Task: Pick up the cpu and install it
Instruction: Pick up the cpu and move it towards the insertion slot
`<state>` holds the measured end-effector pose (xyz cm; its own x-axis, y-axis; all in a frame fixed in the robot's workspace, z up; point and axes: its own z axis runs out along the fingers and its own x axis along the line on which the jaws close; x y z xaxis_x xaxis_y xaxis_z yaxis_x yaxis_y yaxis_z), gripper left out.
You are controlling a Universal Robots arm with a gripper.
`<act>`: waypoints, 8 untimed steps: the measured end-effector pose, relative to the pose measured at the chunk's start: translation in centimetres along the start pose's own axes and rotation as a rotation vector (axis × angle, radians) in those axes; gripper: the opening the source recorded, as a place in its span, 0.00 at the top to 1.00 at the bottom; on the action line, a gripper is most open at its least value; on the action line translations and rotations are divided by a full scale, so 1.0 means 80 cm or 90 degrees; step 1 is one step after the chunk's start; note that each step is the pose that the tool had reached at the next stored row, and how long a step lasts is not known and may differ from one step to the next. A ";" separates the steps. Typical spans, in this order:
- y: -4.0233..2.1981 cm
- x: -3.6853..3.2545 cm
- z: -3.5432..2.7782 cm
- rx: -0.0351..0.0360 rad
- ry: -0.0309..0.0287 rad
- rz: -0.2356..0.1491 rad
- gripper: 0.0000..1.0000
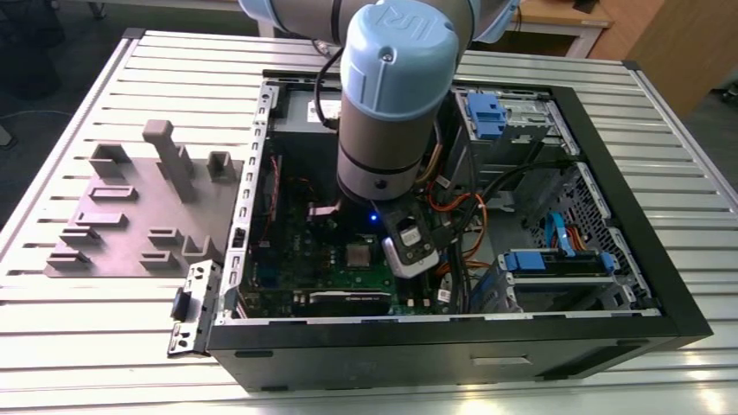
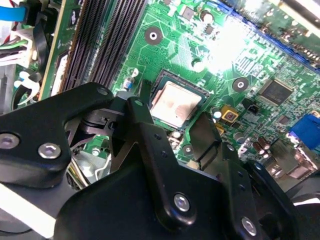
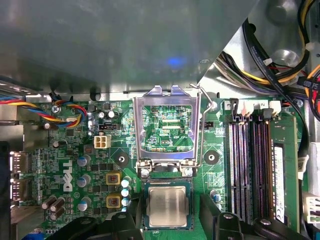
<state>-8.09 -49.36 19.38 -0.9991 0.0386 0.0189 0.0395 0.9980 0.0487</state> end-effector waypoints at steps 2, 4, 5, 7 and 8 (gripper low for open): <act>0.0001 0.0000 -0.0013 0.0000 0.0000 0.000 0.44; 0.0001 0.0000 -0.0023 0.0000 0.0000 0.000 0.50; 0.0002 0.0001 -0.0028 0.0000 0.0000 0.000 0.56; 0.0002 0.0001 -0.0036 0.0000 0.0000 0.000 0.62; 0.0002 0.0001 -0.0040 0.0000 0.0000 0.000 0.67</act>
<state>-8.09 -49.36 19.71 -0.9991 0.0386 0.0188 0.0395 0.9980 0.0487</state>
